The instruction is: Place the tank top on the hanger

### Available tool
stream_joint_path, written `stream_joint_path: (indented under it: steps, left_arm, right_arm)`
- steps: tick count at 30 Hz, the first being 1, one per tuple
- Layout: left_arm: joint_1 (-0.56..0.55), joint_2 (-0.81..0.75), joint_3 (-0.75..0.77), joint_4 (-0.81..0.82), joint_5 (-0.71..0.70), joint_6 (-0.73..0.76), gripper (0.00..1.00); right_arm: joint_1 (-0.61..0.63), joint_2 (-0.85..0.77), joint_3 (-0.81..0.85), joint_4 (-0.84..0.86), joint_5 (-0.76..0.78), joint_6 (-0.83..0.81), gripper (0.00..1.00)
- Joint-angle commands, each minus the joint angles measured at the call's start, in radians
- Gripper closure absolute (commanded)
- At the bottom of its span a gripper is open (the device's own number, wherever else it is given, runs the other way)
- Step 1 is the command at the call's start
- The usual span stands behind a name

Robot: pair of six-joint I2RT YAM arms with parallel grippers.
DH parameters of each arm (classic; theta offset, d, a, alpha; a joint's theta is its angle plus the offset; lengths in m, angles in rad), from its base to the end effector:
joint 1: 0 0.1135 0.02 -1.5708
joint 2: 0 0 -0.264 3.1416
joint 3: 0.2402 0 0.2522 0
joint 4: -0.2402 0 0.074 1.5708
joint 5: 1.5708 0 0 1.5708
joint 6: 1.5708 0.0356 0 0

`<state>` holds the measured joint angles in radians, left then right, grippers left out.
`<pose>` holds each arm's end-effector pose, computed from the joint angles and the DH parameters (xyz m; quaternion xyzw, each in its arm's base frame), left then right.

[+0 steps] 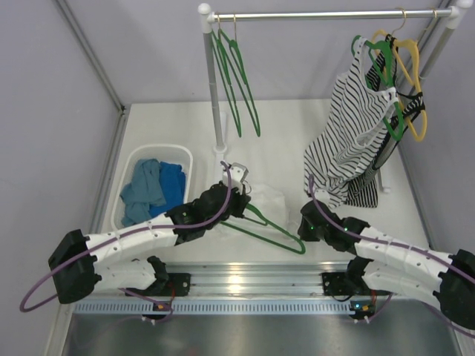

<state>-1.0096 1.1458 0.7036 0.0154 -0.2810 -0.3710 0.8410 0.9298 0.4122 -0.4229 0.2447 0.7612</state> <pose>0.1450 -0.2121 0.2586 0.1894 0.8142 -0.2505 0.4882 0.1189 0.1200 0.1683 0.0002 0.9444 0.1402 0.2974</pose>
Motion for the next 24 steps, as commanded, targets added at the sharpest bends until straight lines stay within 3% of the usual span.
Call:
stream_joint_path:
  steps: [1, 24]
  left_arm:
    - [-0.003, -0.017, 0.033, 0.044, -0.099, 0.006, 1.00]
    - [0.000, 0.035, 0.028, 0.096, -0.277, -0.026, 1.00]
  right_arm:
    - [-0.008, -0.032, 0.007, -0.040, 0.028, 0.026, 1.00]
    - [-0.008, -0.144, 0.002, -0.123, 0.042, 0.052, 1.00]
